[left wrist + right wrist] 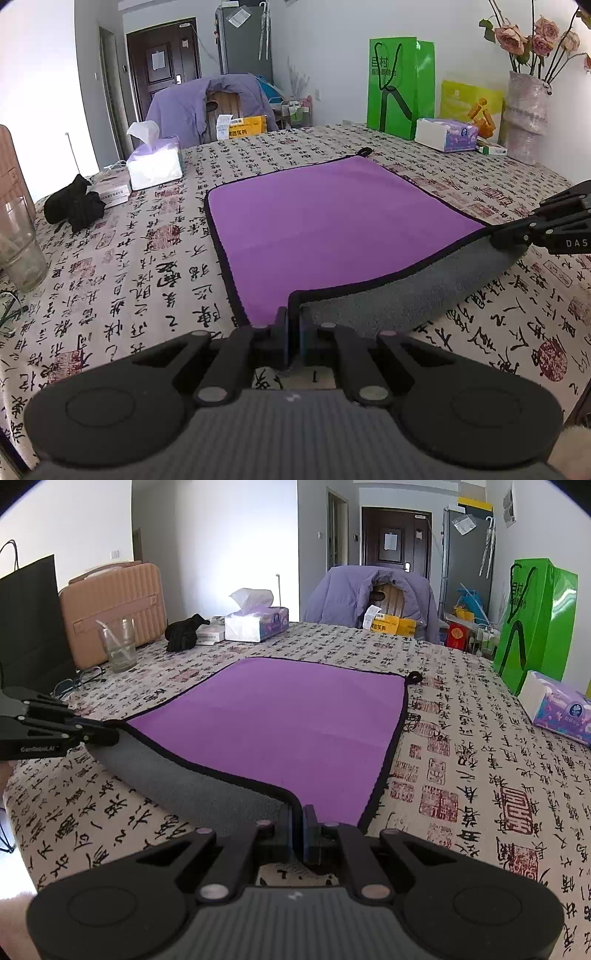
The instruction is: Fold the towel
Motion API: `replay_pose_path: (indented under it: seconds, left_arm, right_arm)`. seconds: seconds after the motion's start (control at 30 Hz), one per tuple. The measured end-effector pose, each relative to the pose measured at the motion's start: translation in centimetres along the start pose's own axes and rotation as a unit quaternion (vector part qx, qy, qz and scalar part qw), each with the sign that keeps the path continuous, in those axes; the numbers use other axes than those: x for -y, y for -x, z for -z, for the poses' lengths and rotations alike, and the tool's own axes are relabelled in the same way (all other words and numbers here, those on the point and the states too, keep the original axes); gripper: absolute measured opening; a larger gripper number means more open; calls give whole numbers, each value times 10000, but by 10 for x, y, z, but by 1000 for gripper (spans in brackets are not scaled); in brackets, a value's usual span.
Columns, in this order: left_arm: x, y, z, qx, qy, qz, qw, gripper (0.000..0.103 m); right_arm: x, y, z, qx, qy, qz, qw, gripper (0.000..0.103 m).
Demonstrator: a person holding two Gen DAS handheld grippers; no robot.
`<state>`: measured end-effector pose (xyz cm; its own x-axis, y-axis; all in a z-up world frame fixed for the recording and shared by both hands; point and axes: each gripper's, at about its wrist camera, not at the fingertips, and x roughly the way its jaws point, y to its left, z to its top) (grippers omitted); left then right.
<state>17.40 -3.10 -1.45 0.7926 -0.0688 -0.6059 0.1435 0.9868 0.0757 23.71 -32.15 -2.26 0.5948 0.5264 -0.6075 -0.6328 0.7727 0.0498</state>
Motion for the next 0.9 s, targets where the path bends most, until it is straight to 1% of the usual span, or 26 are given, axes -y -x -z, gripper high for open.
replay_pose_path:
  seconds: [0.57,0.9]
  left_arm:
    - [4,1,-13,262,-220,-227,9992,6]
    - [-1,-6,-26,345,-319,-294,9985,6]
  right_arm:
    - [1,2,-11,175,50,141,9997,5]
    - [6,-2,-25,233,61,207,9995,5]
